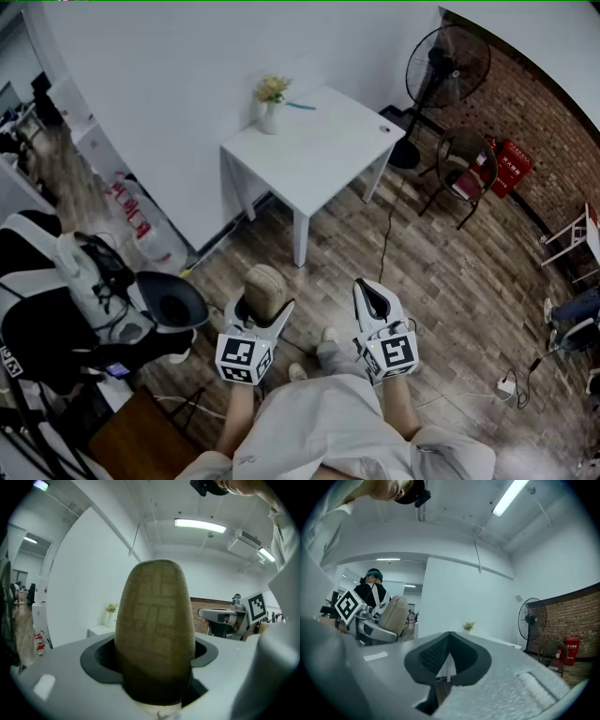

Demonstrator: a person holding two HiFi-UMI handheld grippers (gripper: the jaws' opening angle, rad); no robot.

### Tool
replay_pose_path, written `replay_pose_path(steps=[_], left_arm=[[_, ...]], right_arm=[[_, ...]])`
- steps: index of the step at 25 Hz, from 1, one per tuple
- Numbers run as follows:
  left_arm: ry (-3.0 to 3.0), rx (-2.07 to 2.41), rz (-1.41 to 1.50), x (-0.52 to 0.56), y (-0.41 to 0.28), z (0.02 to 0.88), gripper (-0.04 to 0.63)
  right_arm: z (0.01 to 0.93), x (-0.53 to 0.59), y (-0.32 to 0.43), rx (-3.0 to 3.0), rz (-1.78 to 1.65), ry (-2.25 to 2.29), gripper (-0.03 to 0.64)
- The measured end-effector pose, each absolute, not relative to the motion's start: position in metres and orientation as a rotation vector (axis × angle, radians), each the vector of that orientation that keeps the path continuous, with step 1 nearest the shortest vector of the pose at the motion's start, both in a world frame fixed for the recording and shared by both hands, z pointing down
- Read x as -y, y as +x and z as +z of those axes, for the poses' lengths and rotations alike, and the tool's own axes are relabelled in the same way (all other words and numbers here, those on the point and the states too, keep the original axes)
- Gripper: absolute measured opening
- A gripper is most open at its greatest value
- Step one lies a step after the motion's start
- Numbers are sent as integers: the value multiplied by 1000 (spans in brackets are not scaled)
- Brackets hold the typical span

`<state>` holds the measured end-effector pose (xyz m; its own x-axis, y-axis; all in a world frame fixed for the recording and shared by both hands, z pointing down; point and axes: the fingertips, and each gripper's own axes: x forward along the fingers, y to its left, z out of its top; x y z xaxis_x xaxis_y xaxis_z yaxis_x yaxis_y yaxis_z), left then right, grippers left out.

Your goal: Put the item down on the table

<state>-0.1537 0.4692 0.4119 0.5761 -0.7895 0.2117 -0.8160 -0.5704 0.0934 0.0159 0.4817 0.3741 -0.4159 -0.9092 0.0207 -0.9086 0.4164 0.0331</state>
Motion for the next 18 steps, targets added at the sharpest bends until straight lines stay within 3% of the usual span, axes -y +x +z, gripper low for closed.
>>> replay_pose_path(steps=[18], left_arm=[[2638,1375,245,-382,-122,423,402]], right_arm=[[389,-392,30,2671,-32,1659,3]])
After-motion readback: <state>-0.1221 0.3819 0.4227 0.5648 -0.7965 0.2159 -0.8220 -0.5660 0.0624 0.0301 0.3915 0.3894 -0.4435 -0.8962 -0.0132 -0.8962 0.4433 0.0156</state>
